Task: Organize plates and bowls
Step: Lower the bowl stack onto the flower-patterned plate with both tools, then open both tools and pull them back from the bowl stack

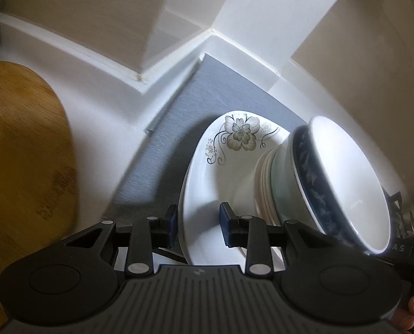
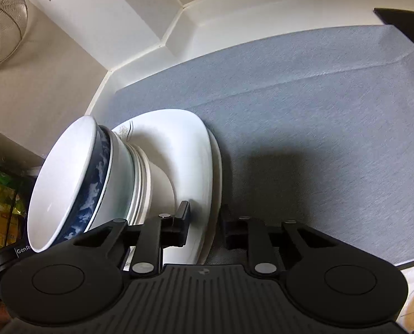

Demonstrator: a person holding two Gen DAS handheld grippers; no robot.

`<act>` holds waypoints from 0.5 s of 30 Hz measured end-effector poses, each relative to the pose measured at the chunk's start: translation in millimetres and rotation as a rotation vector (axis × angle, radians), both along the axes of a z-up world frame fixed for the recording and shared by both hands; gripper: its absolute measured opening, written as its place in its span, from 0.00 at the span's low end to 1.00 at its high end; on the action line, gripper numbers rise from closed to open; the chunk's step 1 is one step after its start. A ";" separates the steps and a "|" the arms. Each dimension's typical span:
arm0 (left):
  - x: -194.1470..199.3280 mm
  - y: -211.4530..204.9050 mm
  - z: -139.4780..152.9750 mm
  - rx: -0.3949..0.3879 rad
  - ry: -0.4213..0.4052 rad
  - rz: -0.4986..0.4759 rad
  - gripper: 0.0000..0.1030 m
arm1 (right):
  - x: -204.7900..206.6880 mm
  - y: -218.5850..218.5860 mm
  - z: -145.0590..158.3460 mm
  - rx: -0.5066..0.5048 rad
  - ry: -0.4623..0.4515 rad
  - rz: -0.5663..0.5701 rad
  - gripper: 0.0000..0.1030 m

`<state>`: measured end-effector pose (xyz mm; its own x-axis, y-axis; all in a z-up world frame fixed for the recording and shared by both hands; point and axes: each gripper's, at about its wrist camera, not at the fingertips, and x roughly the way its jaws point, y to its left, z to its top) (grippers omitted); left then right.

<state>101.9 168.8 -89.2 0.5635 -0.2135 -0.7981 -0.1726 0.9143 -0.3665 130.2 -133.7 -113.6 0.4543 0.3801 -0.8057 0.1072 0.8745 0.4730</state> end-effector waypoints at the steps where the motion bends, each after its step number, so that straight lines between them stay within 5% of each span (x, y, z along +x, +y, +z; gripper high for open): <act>1: 0.6 -5.9 0.5 0.004 -0.002 -0.004 0.34 | -0.2 -4.3 0.8 -0.001 -0.002 -0.003 0.21; 15: 13.8 -96.7 -1.3 0.059 -0.040 -0.088 0.36 | -17.4 -88.7 4.6 -0.026 -0.017 -0.063 0.19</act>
